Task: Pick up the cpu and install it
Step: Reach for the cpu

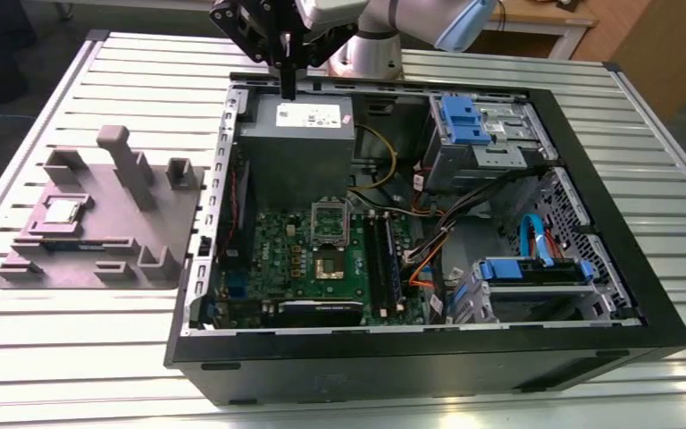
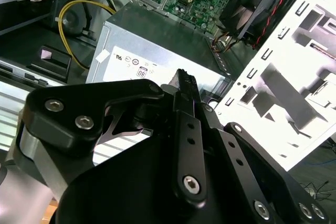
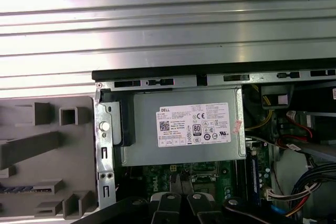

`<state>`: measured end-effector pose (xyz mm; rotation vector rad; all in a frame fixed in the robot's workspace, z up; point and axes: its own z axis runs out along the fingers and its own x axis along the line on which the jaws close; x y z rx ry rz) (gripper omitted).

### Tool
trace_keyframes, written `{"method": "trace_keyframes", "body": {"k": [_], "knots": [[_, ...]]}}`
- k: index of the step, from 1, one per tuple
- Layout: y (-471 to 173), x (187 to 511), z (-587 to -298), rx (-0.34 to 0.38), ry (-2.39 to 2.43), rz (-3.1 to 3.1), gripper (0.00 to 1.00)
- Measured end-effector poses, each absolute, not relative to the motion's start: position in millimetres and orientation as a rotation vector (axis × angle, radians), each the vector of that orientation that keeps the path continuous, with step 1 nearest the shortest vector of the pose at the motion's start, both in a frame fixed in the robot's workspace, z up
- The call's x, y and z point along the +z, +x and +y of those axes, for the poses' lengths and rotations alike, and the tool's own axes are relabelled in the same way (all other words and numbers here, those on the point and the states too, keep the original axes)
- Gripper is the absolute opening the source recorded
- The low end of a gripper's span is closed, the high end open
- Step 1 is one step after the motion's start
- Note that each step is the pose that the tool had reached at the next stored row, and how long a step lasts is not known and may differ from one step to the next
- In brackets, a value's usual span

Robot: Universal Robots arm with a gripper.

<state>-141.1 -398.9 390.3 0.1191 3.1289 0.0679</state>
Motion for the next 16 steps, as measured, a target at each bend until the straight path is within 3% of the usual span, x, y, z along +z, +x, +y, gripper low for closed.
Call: {"method": "trace_keyframes", "body": {"k": [16], "knots": [[-158, 386, -399, 0.068, 0.120, 3.136, 0.10]]}}
